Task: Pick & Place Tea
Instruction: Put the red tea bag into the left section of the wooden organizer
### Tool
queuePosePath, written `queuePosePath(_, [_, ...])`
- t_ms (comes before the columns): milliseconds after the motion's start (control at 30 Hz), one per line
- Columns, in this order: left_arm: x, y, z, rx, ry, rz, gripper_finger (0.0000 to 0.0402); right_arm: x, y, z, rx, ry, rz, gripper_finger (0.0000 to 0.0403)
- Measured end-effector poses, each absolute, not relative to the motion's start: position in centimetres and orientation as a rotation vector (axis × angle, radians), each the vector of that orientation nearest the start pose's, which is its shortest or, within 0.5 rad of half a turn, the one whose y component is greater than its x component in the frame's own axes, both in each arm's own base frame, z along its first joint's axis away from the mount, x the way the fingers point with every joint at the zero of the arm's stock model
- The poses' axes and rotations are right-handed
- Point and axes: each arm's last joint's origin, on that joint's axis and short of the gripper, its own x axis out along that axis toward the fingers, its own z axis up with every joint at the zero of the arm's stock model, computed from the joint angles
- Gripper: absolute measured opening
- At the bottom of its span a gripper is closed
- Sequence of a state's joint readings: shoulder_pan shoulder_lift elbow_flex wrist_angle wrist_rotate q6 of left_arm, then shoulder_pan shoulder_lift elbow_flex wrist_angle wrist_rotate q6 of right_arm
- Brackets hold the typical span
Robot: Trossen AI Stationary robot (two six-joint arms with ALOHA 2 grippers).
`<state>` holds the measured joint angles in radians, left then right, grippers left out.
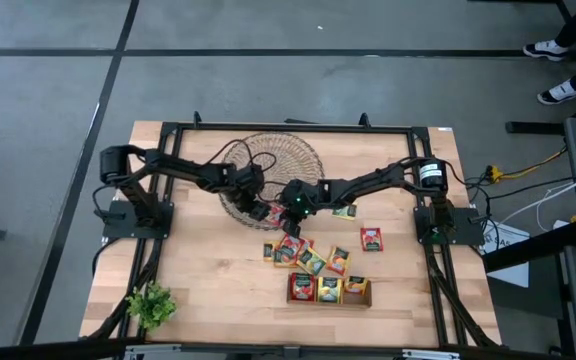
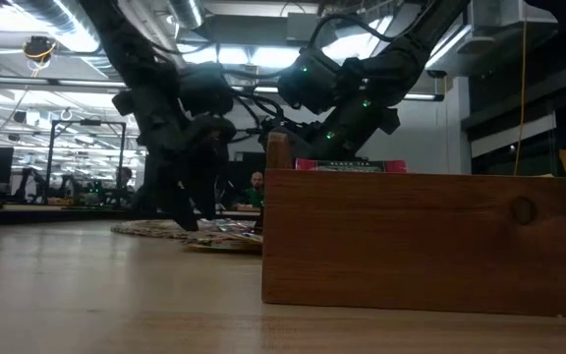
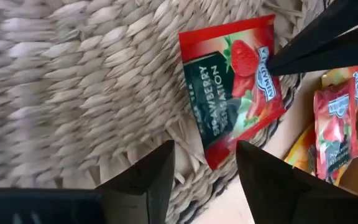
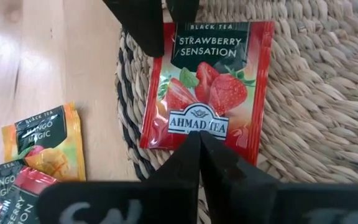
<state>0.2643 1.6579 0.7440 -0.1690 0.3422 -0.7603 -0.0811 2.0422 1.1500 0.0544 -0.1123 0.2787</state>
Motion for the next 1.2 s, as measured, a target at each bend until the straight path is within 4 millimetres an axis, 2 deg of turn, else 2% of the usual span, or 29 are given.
queuePosePath(100, [27.9,6.6,12.0,-1.013,1.042,0.321,0.0160,40.4,-3.0,11.4,0.337,0.833,-0.100,0.0008])
queuePosePath(300, [27.9,6.6,12.3,-0.987,1.019,0.309,0.0129,40.4,-3.0,11.4,0.337,0.833,-0.101,0.0011])
queuePosePath(600, [28.0,6.5,12.4,-0.941,1.007,0.299,0.0009,40.4,-3.0,11.4,0.335,0.831,-0.107,0.0004])
queuePosePath(1000, [28.0,6.4,12.5,-0.929,1.025,0.222,0.0002,40.4,-2.9,11.4,0.321,0.836,-0.056,0.0052])
queuePosePath(1200, [27.6,6.2,13.6,-0.860,1.013,0.192,0.0002,40.3,-2.7,11.8,0.309,0.837,0.013,0.0075])
